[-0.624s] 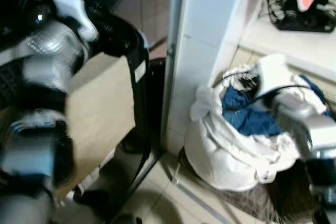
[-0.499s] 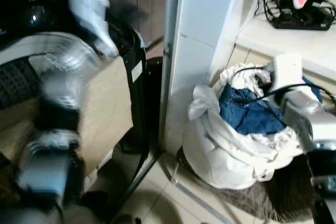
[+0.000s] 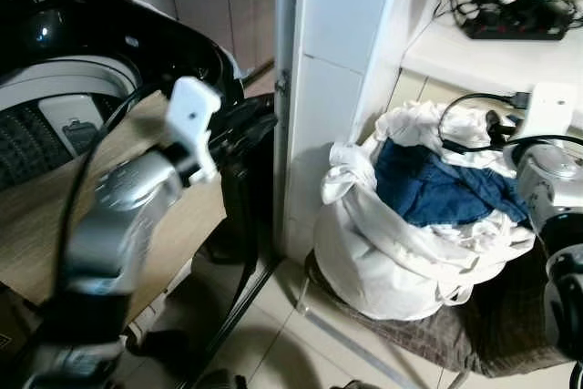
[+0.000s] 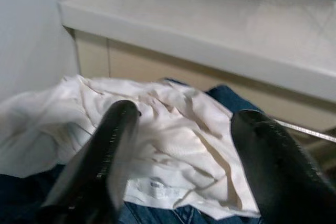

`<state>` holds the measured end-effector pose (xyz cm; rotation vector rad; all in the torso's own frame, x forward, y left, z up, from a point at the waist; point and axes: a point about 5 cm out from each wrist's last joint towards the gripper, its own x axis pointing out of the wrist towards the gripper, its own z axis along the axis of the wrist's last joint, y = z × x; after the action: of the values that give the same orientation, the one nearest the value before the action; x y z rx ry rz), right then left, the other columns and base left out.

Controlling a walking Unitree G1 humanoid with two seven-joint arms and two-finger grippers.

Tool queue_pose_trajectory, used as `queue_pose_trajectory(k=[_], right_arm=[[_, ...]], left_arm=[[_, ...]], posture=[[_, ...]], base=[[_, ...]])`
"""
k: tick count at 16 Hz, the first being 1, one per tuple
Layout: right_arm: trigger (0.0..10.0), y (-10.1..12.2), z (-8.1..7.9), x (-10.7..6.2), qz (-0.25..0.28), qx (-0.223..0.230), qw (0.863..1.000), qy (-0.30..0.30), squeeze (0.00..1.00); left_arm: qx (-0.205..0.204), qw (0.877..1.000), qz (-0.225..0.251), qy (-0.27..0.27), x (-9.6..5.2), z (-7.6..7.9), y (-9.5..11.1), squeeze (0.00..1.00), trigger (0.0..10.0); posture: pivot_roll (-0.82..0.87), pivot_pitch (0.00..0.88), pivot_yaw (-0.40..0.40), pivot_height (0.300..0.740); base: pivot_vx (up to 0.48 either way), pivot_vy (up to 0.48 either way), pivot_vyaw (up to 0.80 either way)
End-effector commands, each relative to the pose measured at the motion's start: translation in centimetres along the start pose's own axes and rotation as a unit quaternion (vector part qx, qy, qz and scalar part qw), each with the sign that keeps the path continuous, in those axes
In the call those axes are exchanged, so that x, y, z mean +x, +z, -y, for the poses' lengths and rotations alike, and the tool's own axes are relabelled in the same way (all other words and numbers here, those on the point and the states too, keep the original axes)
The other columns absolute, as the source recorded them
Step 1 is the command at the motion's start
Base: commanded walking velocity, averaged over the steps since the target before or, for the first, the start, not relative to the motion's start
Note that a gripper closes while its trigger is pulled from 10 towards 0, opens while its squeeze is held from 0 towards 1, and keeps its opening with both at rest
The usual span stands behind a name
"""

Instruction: Clothes washing

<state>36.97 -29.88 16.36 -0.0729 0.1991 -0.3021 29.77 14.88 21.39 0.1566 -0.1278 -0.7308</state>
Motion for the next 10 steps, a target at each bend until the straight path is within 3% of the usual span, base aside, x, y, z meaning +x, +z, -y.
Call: queue_pose_trajectory(k=[1, 4, 6, 10], right_arm=[[10.0, 0.5, 0.6, 0.1, 0.008, 0.006, 1.000, -0.011, 1.00], [10.0, -1.3, 0.9, 0.0, -0.020, 0.034, 0.999, -0.028, 1.00], [10.0, -1.8, 0.7, 0.0, -0.021, 0.030, 0.999, -0.028, 1.00], [10.0, -0.7, 2.4, -0.1, 0.006, 0.048, 0.997, -0.068, 1.00]], left_arm=[[0.014, 1.000, 0.010, -0.013, -0.7, 0.2, 1.0, 0.00, 10.0], [0.021, 0.999, -0.012, -0.047, -2.5, 1.4, 1.9, 0.00, 10.0], [0.026, 0.998, -0.022, -0.052, -2.8, 1.5, 1.9, 0.00, 10.0], [0.028, 0.999, -0.016, -0.043, -3.5, 1.7, 3.5, 0.00, 10.0]], posture=[[0.07, 0.121, 0.019, 0.740], [0.12, 0.144, 0.037, 0.740], [0.14, 0.158, 0.041, 0.740], [0.23, 0.197, 0.055, 0.740]], base=[[0.000, 0.000, 0.00], [0.000, 0.000, 0.00], [0.000, 0.000, 0.00], [0.000, 0.000, 0.00]])
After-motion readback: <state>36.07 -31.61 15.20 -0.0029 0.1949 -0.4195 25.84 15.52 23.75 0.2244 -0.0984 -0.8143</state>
